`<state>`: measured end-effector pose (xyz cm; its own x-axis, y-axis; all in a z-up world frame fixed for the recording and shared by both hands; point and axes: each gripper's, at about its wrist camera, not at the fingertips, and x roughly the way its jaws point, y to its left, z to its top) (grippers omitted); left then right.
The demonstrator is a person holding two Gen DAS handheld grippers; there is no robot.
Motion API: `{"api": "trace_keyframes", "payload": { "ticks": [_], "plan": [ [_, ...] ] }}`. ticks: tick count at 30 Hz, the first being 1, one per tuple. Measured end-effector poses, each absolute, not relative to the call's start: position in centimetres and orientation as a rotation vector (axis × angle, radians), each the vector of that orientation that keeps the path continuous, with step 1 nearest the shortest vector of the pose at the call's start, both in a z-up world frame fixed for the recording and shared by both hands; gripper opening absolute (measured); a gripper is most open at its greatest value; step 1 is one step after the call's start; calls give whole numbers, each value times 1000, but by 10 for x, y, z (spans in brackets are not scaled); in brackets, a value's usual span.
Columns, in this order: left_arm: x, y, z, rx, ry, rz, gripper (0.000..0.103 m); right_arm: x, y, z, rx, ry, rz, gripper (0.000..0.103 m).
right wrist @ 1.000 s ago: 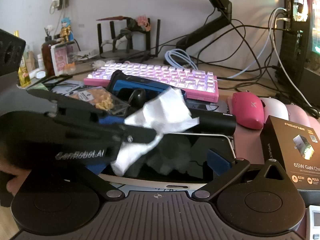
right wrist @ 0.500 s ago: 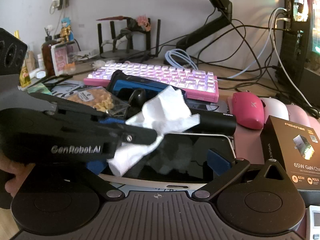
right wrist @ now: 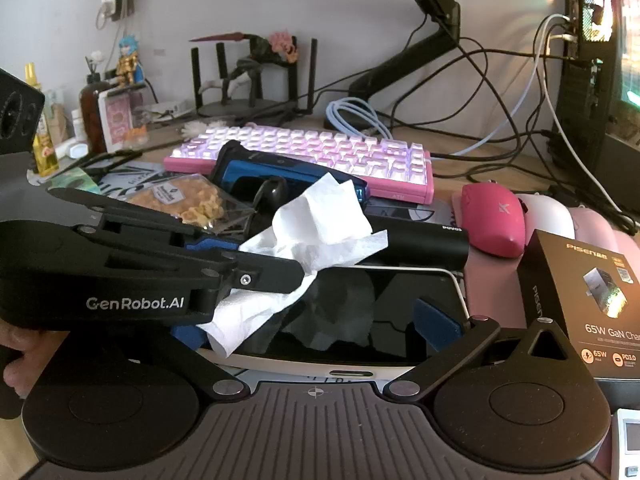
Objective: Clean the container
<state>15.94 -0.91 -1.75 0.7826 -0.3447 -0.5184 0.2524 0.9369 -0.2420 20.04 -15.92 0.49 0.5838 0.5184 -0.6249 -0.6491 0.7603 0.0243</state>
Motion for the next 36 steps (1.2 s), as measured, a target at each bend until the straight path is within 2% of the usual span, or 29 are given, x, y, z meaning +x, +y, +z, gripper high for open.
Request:
{"api": "trace_keyframes", "payload": {
  "ticks": [36],
  "plan": [
    [158, -10, -18, -173, 592, -340, 16, 205, -162, 5, -220, 654, 691, 103]
  ]
}}
